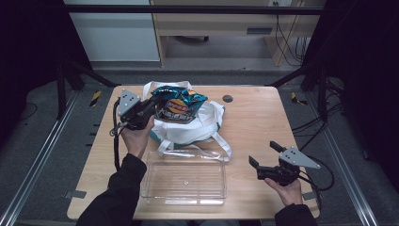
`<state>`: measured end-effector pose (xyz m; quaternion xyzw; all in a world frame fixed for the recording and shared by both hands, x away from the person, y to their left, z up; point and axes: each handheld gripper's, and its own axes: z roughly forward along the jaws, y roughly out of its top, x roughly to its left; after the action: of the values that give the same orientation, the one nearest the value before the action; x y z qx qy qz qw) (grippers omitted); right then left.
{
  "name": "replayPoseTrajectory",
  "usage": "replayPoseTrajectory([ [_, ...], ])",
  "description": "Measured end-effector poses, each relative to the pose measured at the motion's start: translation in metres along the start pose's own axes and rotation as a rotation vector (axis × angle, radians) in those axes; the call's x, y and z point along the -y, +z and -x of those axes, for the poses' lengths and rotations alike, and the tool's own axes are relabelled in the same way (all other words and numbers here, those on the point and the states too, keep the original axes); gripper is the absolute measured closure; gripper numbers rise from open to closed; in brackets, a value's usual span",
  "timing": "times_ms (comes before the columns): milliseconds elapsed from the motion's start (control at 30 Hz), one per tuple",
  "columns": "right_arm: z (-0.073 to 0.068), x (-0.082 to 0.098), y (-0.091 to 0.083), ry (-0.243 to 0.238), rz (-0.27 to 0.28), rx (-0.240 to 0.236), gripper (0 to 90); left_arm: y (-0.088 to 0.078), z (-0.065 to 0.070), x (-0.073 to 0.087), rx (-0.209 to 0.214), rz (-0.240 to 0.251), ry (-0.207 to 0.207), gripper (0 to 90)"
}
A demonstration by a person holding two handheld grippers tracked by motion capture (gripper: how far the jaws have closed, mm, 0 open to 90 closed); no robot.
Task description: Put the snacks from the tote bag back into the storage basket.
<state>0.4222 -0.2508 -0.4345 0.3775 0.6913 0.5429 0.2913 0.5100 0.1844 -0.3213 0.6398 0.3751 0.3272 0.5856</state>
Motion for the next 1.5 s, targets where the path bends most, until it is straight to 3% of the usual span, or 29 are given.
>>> replayPoseTrajectory([
  [233,0.0,0.0,0.0,0.0,0.0,0.001,4.1,-0.02,0.004,-0.007,0.021,0.046,-0.016,90.0],
  [700,0.001,0.001,-0.001,-0.001,-0.001,0.006,4.2,-0.052,0.02,-0.017,0.045,0.076,-0.034,90.0],
  [900,0.002,0.001,-0.002,-0.002,-0.003,0.008,4.2,-0.056,0.025,-0.018,0.053,0.073,-0.039,90.0],
  [1100,0.002,0.001,-0.001,0.0,-0.005,0.011,4.2,-0.073,0.032,-0.022,0.074,0.096,-0.045,90.0],
  [1500,0.002,0.001,-0.003,-0.008,-0.006,0.017,4.5,-0.094,0.033,-0.027,0.064,0.087,-0.078,90.0],
])
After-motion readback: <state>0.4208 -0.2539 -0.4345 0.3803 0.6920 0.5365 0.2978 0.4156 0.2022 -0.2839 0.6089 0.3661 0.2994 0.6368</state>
